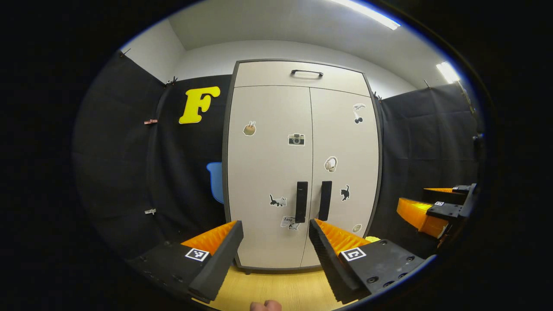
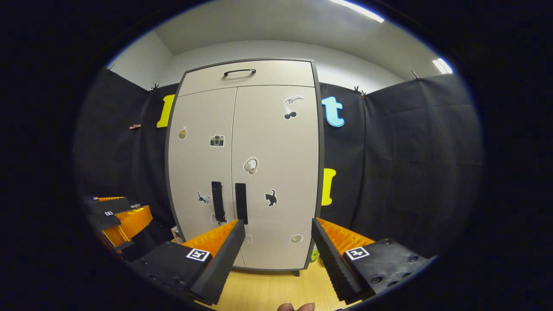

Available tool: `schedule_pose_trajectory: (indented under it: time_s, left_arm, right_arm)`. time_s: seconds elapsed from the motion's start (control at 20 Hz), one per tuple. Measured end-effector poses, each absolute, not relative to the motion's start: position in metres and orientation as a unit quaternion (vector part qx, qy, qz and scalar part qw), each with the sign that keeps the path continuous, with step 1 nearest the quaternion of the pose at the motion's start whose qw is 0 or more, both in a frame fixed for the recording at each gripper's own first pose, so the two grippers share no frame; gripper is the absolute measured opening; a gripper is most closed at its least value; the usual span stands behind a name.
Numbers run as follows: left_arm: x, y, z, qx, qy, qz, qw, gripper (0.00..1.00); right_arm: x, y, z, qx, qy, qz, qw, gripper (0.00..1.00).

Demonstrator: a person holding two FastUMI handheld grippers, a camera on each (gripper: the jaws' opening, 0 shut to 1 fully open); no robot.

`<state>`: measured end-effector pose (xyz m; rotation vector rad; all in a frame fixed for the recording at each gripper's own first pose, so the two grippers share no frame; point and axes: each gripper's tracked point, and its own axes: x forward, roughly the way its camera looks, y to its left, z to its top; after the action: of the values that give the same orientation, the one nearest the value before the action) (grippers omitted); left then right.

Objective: Open the right door of the double-door shoe cabinet with the right hand, and open the left door with the left hand.

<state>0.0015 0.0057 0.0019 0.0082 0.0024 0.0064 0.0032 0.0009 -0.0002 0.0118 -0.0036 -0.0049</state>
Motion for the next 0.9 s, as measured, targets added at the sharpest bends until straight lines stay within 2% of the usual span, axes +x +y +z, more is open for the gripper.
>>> schedule_pose_trajectory:
  time_s: [0.4,0.9]
  left_arm:
    - [0.004,0.018,-0.002,-0.001,0.003,0.004,1.0,0.95]
    - [0.014,0.044,-0.021,0.001,0.023,0.015,1.0,0.95]
  right_arm:
    - [0.055,0.042,0.0,0.027,-0.016,0.033,0.999,0.97]
    - [0.179,0.098,-0.056,0.015,0.017,0.055,0.998,0.97]
